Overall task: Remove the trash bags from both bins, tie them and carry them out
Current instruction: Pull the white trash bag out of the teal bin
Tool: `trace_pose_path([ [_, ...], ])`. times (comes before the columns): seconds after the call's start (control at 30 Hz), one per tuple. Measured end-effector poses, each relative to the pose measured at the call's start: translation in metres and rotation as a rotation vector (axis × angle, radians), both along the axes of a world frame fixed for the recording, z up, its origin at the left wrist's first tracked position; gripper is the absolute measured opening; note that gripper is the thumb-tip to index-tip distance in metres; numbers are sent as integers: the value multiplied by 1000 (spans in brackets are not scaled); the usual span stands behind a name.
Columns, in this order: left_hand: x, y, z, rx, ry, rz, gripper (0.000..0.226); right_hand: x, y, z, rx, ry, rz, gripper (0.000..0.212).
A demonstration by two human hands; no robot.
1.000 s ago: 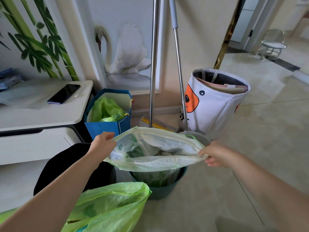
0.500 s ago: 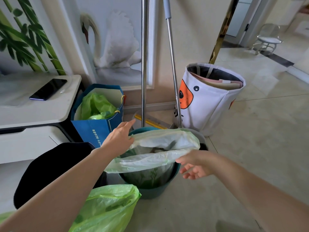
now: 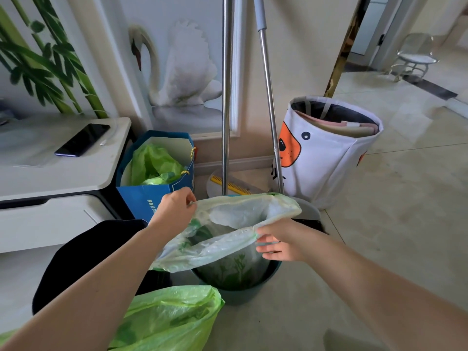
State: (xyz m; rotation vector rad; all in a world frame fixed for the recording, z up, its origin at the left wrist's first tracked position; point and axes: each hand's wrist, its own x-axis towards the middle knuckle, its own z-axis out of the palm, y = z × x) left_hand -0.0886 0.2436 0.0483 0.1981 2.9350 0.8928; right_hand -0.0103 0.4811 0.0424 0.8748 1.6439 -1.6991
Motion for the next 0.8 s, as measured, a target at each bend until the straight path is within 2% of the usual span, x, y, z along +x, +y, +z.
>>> trace_pose_path([
  [0.1, 0, -7, -2, -48, -21, 8, 6, -2, -4, 9, 26, -32, -81, 19],
  [0.2, 7, -15, -9, -224, -99, -14, 5, 0, -5, 17, 38, -32, -169, 15],
  [0.27, 10, -25, -14, -296, -135, 8, 5, 0, -5, 19, 99, -6, -225, 13],
  [0.33, 10, -35, -14, -282, -143, 41, 12, 0, -3, 22, 195, 35, -224, 13],
  [0.47, 8, -45, 5, 7, -165, 154, 38, -1, 0, 33, 209, 183, -243, 20],
  [0.67, 14, -34, 53, 703, -152, 361, 34, 1, 5, 71, 131, 513, -416, 23],
  [0.73, 18, -29, 70, 866, -156, 345, 30, 3, 9, 85, 158, 594, -442, 21],
  [0.8, 25, -26, 89, 942, -138, 294, 29, 5, 10, 101, 187, 656, -450, 19],
])
